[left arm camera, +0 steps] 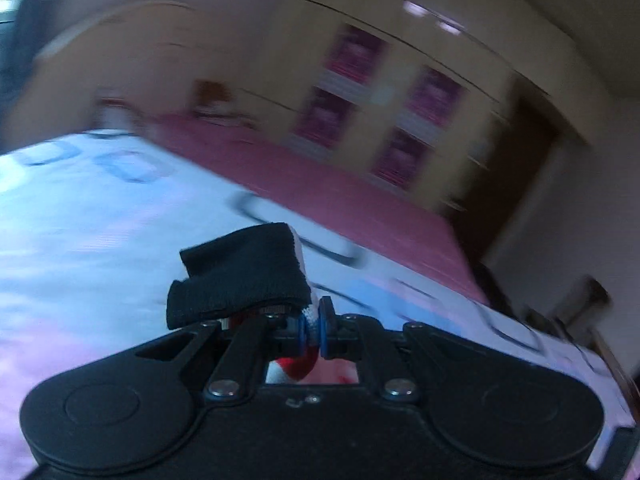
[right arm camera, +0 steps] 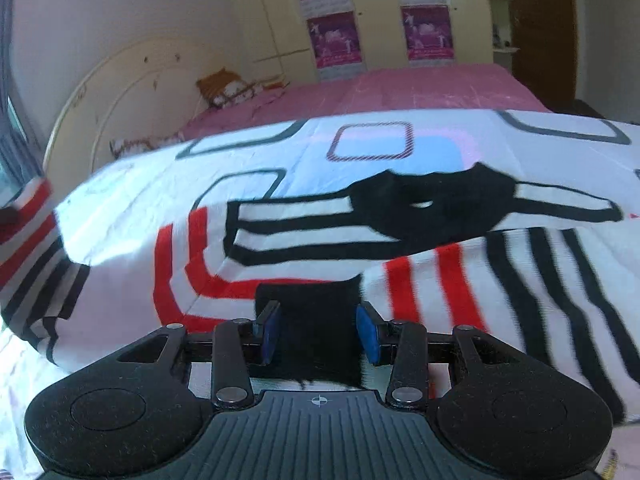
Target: Fold small clothes
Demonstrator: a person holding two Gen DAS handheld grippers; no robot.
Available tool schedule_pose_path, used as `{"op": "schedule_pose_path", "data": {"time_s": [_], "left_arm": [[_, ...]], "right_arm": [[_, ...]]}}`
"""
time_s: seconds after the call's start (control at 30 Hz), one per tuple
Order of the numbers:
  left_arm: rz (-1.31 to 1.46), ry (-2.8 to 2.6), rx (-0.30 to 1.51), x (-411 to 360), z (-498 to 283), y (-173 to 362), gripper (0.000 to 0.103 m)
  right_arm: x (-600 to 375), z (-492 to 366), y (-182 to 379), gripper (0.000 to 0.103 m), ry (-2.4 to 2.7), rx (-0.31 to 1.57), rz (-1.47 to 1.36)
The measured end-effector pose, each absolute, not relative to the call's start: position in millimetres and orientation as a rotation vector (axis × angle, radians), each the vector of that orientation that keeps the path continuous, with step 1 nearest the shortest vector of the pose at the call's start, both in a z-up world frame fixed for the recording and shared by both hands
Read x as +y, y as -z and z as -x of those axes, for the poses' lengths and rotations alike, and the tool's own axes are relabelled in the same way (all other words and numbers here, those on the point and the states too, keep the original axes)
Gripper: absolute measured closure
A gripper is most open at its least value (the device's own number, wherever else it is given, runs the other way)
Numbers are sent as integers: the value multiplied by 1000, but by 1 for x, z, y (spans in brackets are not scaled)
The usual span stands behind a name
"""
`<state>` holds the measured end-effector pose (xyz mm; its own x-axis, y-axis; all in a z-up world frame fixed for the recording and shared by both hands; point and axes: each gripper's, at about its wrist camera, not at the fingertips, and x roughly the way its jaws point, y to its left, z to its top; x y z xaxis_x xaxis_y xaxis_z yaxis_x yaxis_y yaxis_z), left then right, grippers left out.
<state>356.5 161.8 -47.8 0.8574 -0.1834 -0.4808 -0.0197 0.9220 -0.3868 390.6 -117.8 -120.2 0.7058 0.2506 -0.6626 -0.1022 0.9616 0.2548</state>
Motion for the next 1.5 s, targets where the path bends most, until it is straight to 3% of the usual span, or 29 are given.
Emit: {"op": "schedule_pose_path", "data": {"time_s": [0.33,0.43,0.5,0.53,0.57,0.63,0.67,0.7,0.73,1.1,1.17,1.2,1.33,1.37,1.5], "left_arm": [[209,462,698,-16,-382,95,96],[112,490,789,-44,-383,125,79],[58,490,842,-54,-382,138,75],[40,486,853,-51,-377,139,67],[28,474,851,-48,-372,138,49],[18,427,800,-33,-360,129,26],[13,395,765,-24,-352,123,24],[4,367,742,-15,-347,117,24],[-7,339,730,-7,-344,113,24],[-92,-7,763,77,-316,136,25],[-110,-11,762,77,-320,142,26],[-113,-10,759,75,-324,145,26],[-150,-8,723,63,-344,147,32],[-172,-24,717,60,-349,149,40],[-157,0,731,63,-357,154,56]], "right_arm": [[-196,-351,108,61,-60,737,-238],[-215,-340,106,61,-41,737,-241],[-224,-334,104,61,-53,737,-256],[-226,-332,103,61,-61,734,-265],[-228,-330,101,61,-71,730,-273],[-226,-328,99,61,-96,727,-287],[-223,-328,98,54,-114,724,-296],[-219,-330,98,35,-126,718,-298],[-214,-332,97,30,-141,706,-289],[-135,-376,121,30,-216,758,-48],[-130,-383,125,51,-198,761,-27],[-129,-388,127,69,-187,770,-25],[-142,-396,115,96,-167,747,-105],[-149,-394,109,96,-153,723,-130],[-195,-382,92,97,-47,670,-221]]}}
